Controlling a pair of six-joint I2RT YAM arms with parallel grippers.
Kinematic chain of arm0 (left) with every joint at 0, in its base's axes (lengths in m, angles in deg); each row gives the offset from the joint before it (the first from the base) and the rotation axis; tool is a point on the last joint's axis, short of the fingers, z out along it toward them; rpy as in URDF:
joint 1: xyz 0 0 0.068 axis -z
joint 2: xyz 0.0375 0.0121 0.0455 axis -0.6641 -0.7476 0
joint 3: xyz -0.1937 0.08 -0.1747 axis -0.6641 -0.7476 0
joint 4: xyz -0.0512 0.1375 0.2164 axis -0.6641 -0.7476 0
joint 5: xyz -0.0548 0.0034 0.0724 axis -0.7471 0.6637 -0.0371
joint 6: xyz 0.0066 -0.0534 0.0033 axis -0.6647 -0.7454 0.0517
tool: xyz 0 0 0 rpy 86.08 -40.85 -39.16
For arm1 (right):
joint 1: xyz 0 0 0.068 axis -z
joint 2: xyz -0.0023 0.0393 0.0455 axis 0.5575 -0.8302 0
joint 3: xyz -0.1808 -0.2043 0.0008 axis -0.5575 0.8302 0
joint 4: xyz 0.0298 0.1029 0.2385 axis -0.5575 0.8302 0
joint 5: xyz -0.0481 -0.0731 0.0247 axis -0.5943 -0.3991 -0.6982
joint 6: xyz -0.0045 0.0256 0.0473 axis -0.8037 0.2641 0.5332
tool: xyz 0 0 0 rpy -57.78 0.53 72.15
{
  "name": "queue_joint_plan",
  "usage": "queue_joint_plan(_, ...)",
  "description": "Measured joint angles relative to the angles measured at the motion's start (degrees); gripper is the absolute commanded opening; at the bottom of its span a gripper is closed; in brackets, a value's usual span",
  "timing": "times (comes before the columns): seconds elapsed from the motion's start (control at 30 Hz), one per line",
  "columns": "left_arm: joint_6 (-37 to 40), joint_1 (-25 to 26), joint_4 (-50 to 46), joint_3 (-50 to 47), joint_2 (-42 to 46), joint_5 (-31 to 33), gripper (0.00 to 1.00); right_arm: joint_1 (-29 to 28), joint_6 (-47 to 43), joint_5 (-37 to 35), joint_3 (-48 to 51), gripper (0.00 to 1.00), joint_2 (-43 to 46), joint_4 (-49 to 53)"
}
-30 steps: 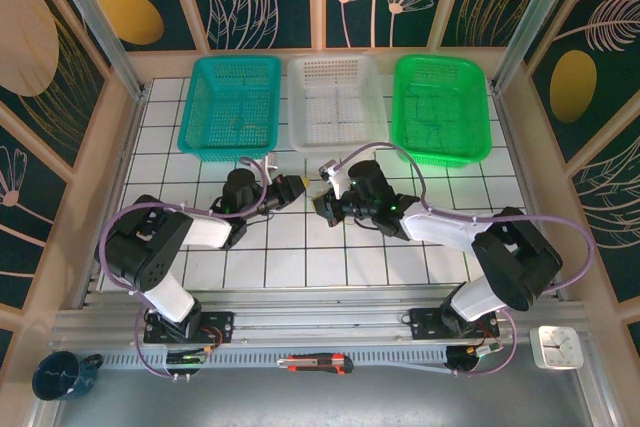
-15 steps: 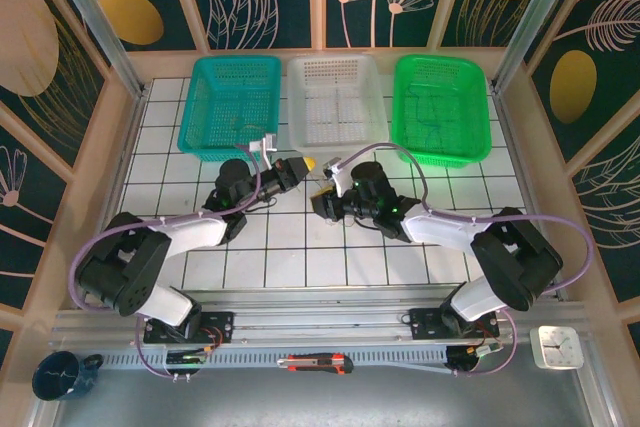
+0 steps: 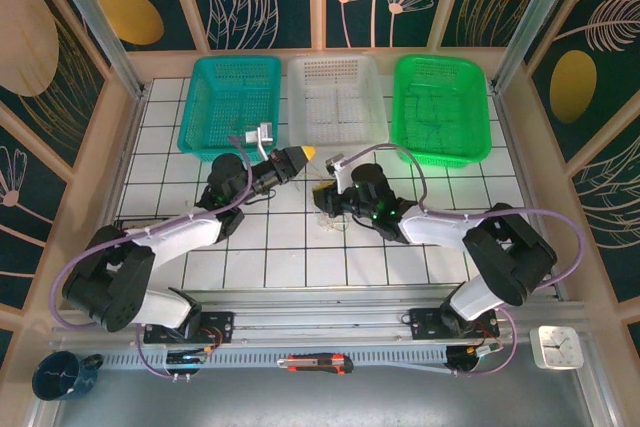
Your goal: Untangle the cables
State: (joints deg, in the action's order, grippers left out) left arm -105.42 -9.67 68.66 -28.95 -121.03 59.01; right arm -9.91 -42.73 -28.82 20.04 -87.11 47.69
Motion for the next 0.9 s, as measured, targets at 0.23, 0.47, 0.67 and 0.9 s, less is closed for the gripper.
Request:
queue_joint_plan(0.23,0.04,0.11,-3.48,6.29,4.13,0.46,0.0,0.0,1.9,-2.99,4.35,0.17,-2.32,-2.64)
queue_joint_plan(0.47,4.13,0.11,-11.13,12.55,7.04,3.78,0.0,0.0,3.26,-4.66,6.75,0.17,-2.78,-4.98)
queue_joint_plan(0.67,10.1,-1.84,-19.1,17.33,7.67,7.43,0.0,0.0,3.65,-6.01,9.51,0.18,-2.75,-5.46)
queue_joint_plan(0.9,15.26,-11.39,-25.66,21.66,5.38,10.38,0.0,0.0,3.8,-7.5,12.81,0.19,-0.22,-5.09)
